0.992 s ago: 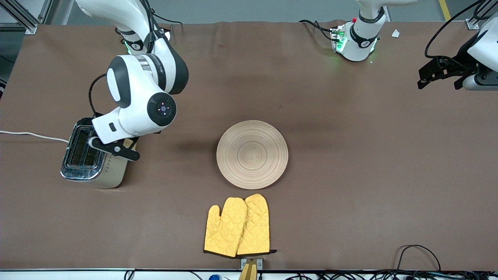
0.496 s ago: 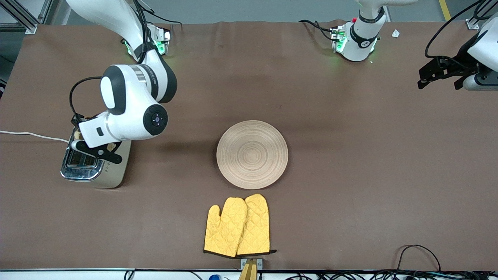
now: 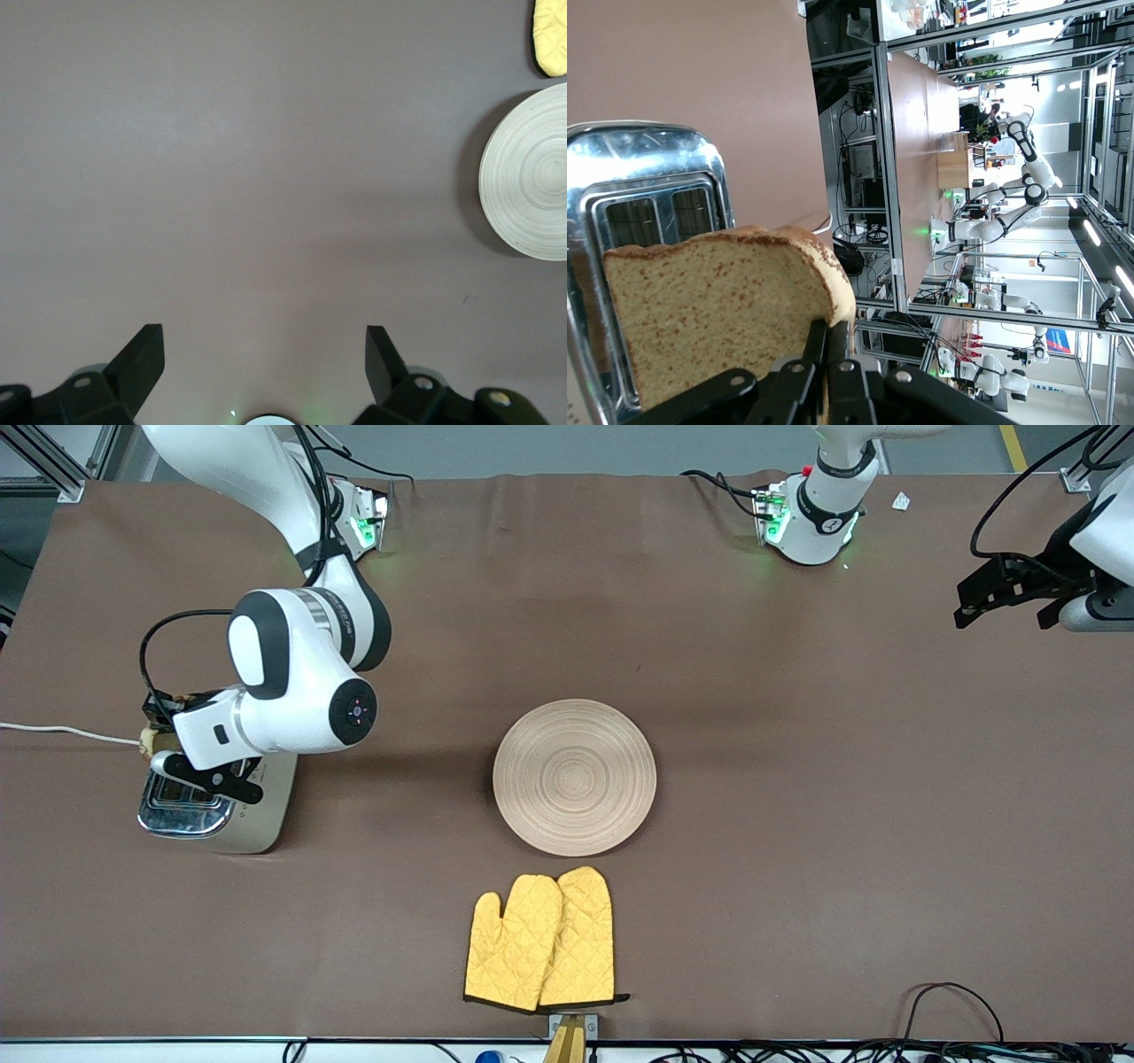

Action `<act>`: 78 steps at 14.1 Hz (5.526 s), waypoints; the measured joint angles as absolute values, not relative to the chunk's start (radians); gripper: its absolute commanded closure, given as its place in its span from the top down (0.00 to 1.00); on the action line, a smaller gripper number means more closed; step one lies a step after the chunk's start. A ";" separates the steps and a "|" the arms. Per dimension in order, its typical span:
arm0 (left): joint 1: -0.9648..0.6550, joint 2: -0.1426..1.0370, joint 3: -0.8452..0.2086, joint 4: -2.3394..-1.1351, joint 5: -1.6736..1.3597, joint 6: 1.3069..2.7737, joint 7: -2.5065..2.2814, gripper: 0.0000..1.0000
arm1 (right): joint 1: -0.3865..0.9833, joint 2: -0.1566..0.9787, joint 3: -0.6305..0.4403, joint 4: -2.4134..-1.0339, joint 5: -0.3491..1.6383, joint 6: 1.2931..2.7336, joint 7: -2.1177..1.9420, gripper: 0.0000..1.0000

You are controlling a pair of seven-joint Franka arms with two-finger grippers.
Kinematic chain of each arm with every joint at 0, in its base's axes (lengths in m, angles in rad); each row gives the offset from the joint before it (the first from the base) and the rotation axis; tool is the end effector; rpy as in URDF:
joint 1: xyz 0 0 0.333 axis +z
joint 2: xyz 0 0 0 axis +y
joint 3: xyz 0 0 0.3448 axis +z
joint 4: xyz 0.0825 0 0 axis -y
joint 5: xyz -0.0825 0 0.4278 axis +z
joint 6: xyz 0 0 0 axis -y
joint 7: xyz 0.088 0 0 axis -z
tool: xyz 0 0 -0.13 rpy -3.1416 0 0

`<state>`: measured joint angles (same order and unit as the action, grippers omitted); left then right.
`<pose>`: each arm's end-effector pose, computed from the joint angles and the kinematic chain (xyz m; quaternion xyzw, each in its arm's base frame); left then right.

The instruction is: Move plate and put bread in toaster

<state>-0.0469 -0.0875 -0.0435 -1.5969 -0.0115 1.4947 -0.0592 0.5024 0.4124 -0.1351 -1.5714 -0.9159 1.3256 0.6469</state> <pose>0.5576 -0.0533 0.6610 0.9998 -0.0159 -0.0077 0.0033 0.6470 0.1366 0.4242 0.8334 -0.0837 -0.0248 0.5457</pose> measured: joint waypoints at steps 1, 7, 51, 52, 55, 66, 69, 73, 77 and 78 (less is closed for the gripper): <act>-0.047 -0.088 -0.043 -1.597 -0.011 1.495 -0.059 1.00 | 0.498 0.412 -0.135 -1.573 -0.924 1.332 0.647 0.00; -0.047 -0.089 -0.043 -1.597 -0.011 1.495 -0.061 1.00 | 0.478 0.412 -0.135 -1.591 -0.950 1.367 0.682 0.00; -0.044 -0.089 -0.042 -1.595 -0.011 1.495 -0.061 1.00 | 0.457 0.479 -0.135 -1.781 -1.009 1.529 1.039 0.96; -0.044 -0.089 -0.042 -1.594 -0.011 1.495 -0.061 1.00 | 0.456 0.479 -0.135 -1.779 -1.009 1.526 1.039 0.99; -0.043 -0.089 -0.042 -1.591 -0.011 1.495 -0.061 1.00 | 0.456 0.474 -0.134 -1.772 -1.009 1.513 1.039 1.00; -0.032 -0.089 -0.042 -1.570 -0.011 1.495 -0.060 1.00 | 0.448 0.310 -0.134 -1.486 -0.632 1.417 0.779 1.00; -0.032 -0.089 -0.043 -1.570 -0.011 1.495 -0.060 1.00 | 0.424 0.265 -0.135 -1.389 -0.458 1.385 0.747 1.00; -0.032 -0.089 -0.043 -1.569 -0.011 1.494 -0.060 1.00 | 0.330 0.143 -0.135 -1.376 -0.305 1.395 0.628 1.00; -0.031 -0.089 -0.042 -1.569 -0.011 1.494 -0.060 1.00 | 0.212 0.059 -0.136 -1.380 -0.219 1.424 0.377 1.00; -0.031 -0.089 -0.042 -1.569 -0.011 1.494 -0.060 1.00 | 0.177 0.044 -0.136 -1.385 -0.194 1.435 0.316 1.00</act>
